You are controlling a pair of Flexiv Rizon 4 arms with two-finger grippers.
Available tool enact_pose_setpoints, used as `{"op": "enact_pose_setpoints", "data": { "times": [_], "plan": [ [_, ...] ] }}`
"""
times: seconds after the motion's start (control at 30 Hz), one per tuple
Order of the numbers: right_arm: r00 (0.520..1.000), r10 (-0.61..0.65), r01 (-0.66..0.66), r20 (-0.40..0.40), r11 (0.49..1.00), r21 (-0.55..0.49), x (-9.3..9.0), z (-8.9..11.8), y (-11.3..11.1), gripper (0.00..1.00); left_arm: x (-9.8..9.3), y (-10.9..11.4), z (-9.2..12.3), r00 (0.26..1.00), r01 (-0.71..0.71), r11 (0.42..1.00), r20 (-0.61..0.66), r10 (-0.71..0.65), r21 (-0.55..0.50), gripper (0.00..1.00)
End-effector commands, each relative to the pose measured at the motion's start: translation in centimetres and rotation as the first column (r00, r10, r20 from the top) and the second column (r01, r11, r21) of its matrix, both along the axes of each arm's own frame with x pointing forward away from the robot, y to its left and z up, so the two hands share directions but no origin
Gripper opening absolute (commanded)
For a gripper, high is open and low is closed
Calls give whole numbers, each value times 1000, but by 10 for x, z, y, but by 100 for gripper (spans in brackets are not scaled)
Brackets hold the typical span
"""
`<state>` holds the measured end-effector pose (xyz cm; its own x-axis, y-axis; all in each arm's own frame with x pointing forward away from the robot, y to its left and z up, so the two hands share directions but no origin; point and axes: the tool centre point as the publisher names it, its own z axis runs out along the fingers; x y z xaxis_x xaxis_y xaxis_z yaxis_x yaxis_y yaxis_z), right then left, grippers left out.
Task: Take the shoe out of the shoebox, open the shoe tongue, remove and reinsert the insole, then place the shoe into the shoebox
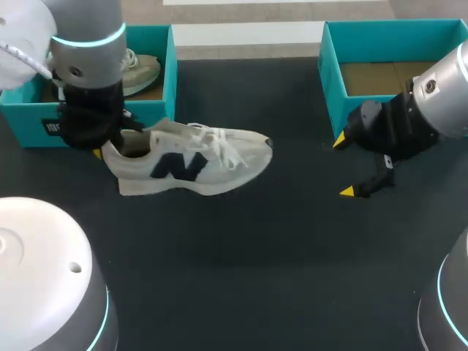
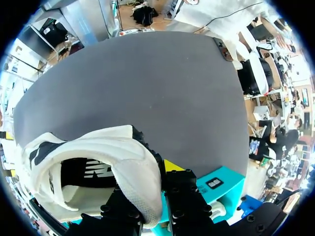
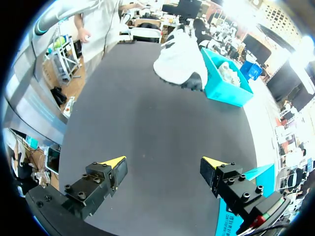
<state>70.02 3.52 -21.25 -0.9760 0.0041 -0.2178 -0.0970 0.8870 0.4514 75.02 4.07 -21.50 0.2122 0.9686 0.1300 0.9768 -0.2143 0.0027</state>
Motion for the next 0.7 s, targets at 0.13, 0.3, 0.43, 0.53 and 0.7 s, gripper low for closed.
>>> {"op": "enact_pose_setpoints", "data": {
  "times": [0.13, 0.3, 0.43, 0.53, 0.7],
  "plan": [
    [1000, -3, 3, 1, 1000, -3, 0, -1, 1, 100, -13, -34, -15, 1000, 18, 1000, -7, -18, 1, 0],
    [1000, -3, 3, 1, 1000, -3, 0, -1, 1, 100, -27, -58, -21, 999, 38, 999, 10, -38, 18, 0],
    [1000, -3, 3, 1, 1000, -3, 0, -1, 1, 100, -36, -73, -32, 998, 54, 998, 22, -54, 35, 0],
    [1000, -3, 3, 1, 1000, -3, 0, -1, 1, 100, -39, -84, -43, 998, 54, 998, 32, -55, 39, 0],
    [1000, -3, 3, 1, 1000, -3, 0, -1, 1, 100, -35, -101, -59, 998, 50, 998, 37, -51, 23, 0]
  ]
}}
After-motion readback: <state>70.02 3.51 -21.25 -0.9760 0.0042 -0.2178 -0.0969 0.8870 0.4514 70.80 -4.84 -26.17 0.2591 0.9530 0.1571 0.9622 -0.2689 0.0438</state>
